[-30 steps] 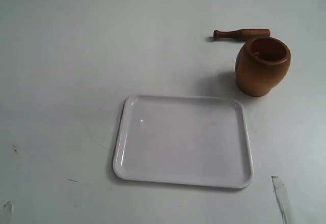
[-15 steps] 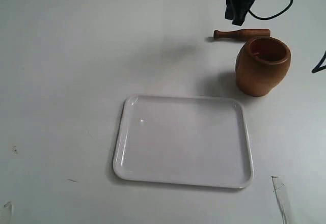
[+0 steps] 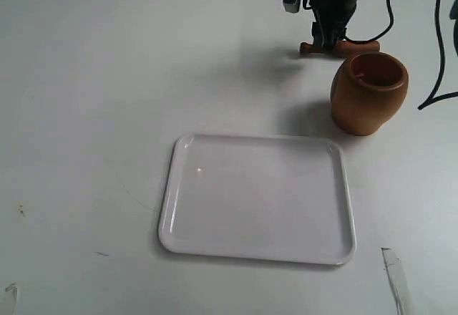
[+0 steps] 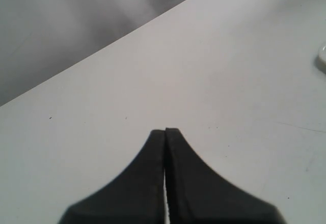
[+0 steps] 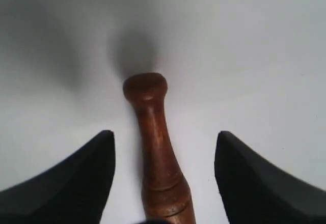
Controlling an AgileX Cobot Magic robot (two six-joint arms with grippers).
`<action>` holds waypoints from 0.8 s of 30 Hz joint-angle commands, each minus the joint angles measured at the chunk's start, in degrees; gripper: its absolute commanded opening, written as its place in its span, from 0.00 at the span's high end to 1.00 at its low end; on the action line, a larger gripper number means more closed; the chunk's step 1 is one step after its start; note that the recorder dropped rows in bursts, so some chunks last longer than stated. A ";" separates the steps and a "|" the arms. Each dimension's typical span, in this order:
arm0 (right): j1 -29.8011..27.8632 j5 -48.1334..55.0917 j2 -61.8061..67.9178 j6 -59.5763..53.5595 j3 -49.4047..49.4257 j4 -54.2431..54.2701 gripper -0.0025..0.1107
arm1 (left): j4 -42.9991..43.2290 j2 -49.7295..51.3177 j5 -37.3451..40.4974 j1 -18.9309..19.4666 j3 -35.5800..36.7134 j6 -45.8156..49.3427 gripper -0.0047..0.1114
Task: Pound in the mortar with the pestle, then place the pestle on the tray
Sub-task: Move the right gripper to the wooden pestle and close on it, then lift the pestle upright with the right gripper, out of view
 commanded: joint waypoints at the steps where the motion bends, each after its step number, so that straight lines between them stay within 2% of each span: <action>1: -0.02 -1.51 1.20 0.12 -0.37 -0.31 0.50 | -0.42 -0.07 -0.17 -0.44 0.03 -0.47 0.96; 7: -0.02 -2.99 2.13 0.12 -0.37 -1.11 0.53 | -0.42 -0.07 -0.17 -0.44 0.03 -0.47 0.96; 14: -0.02 -4.08 2.92 0.12 -0.37 -1.11 0.68 | -0.42 -0.07 -0.17 -0.44 0.03 -0.47 0.96; 21: -0.02 -4.07 4.47 -0.18 -0.37 -1.56 0.70 | -0.42 -0.07 -0.17 -0.44 0.03 -0.47 0.96; 22: -0.02 -4.20 4.55 -0.92 -0.37 -1.56 0.73 | -0.42 -0.07 -0.17 -0.44 0.03 -0.47 0.96; 24: -0.02 -5.33 4.29 -1.75 -0.52 -1.56 0.86 | -0.42 -0.07 -0.17 -0.44 0.03 -0.47 0.96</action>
